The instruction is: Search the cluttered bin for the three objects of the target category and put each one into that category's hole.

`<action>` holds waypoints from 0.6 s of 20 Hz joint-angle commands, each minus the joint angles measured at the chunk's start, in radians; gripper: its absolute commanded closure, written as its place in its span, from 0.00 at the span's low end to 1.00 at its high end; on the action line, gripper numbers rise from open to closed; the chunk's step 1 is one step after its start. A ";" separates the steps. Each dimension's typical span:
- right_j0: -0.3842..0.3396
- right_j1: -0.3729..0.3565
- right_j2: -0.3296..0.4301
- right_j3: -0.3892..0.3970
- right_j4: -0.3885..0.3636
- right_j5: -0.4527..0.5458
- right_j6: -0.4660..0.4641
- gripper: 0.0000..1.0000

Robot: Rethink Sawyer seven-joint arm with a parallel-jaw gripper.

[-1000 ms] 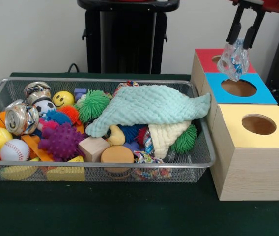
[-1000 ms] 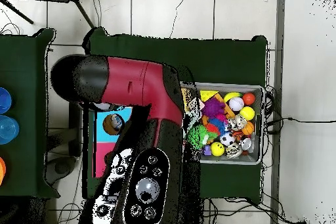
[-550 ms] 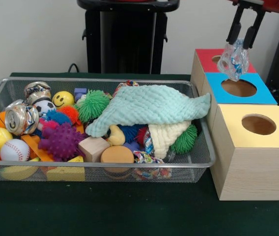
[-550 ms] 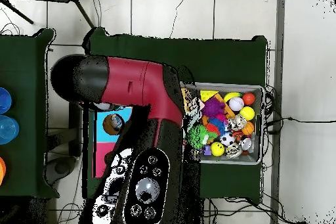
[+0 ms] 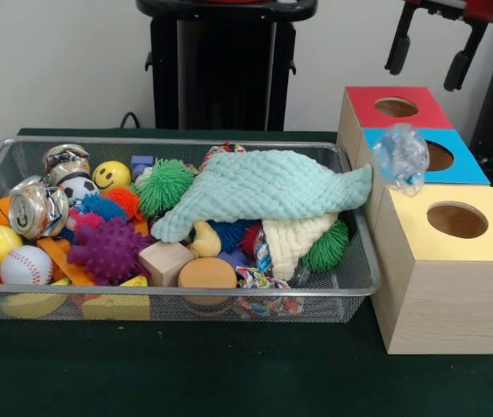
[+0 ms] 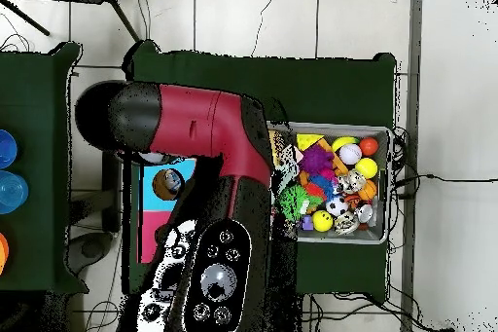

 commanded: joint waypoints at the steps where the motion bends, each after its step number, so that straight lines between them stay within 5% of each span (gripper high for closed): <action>1: -0.023 0.025 0.042 0.093 0.020 -0.047 0.216 0.00; 12: -0.024 0.025 0.041 0.092 0.023 -0.043 0.220 0.00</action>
